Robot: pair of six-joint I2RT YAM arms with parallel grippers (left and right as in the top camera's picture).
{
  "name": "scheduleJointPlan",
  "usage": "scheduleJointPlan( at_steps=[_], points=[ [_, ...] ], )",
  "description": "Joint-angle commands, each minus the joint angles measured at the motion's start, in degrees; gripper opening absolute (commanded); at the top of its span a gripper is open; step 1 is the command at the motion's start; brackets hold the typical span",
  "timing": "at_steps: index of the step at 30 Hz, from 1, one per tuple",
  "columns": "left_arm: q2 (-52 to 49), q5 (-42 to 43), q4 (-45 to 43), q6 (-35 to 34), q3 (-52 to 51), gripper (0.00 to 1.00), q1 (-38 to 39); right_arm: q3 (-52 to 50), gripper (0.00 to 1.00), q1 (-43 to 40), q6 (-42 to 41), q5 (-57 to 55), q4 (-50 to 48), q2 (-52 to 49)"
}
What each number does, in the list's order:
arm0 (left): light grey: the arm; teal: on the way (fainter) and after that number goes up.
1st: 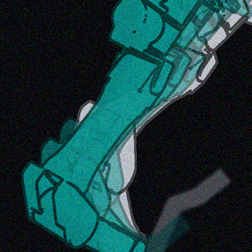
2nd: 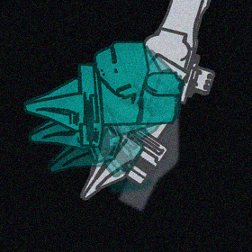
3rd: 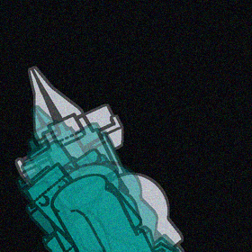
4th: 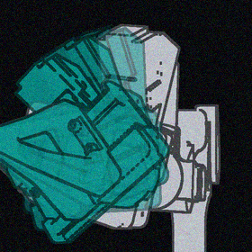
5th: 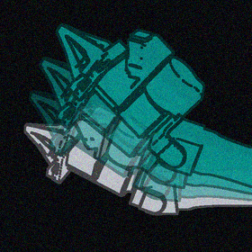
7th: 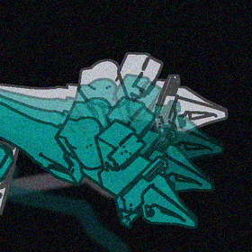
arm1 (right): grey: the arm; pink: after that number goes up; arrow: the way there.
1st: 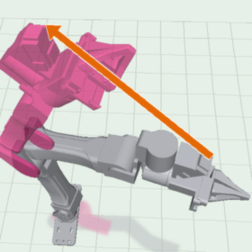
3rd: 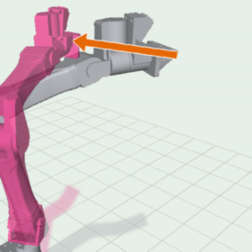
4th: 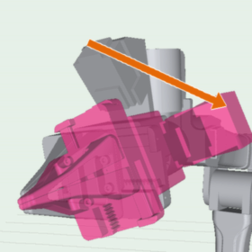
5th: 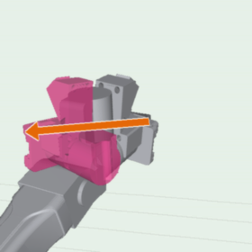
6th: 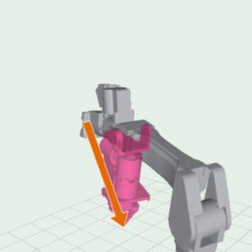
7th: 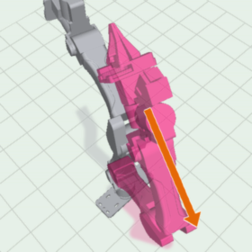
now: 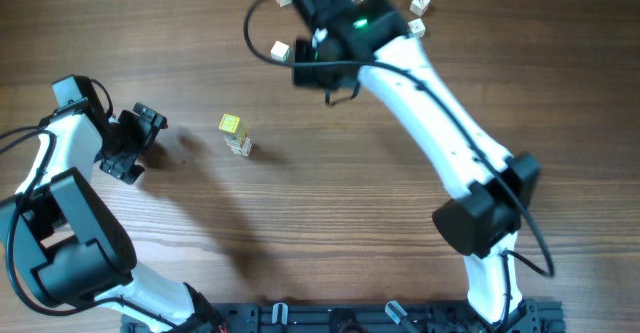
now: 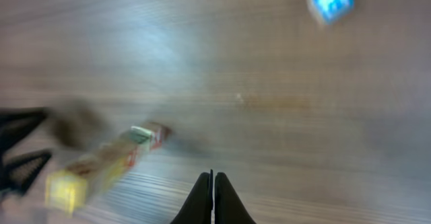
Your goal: Form a tower
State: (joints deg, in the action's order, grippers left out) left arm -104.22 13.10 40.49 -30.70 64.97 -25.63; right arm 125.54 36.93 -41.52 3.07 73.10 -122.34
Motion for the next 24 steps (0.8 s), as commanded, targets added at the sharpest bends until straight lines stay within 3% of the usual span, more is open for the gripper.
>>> scheduleJointPlan(
  at_steps=[1,2,3,4,6,7,15,21,24],
  points=[
    [-0.2,3.2,1.1,5.4,-0.1,1.00,-0.2,-15.1,0.04,0.4,-14.0,13.0,-9.5,-2.2],
    [-0.2,8.5,0.9,11.1,-0.1,1.00,-0.2,-18.1,0.04,0.4,-14.2,17.0,-13.4,-2.2],
    [-0.1,11.9,0.7,15.2,0.2,0.85,-0.2,-20.6,0.04,0.4,-14.4,19.8,-16.7,-2.2],
    [-0.1,12.4,0.7,17.5,0.8,0.43,-0.1,-23.4,0.04,0.3,-17.8,20.7,-17.9,-2.2],
    [-0.1,12.4,-0.1,18.8,1.1,0.09,0.6,-25.0,0.04,0.3,-20.0,19.6,-19.5,-2.2],
    [-0.1,12.4,-2.0,18.9,1.1,0.04,1.6,-26.3,0.04,0.6,-20.0,18.5,-23.2,-2.2],
    [-0.2,10.4,-8.6,26.0,1.1,0.04,11.1,-34.5,0.05,1.9,-18.4,22.9,-41.4,-3.0],
    [-0.2,8.7,-6.1,26.0,0.6,0.04,12.3,-35.9,0.04,2.1,-21.6,29.5,-42.6,-3.0],
    [-0.2,13.4,-3.5,25.4,0.6,0.04,12.3,-35.9,0.04,2.1,-23.6,29.9,-42.6,-3.0]
  ],
)
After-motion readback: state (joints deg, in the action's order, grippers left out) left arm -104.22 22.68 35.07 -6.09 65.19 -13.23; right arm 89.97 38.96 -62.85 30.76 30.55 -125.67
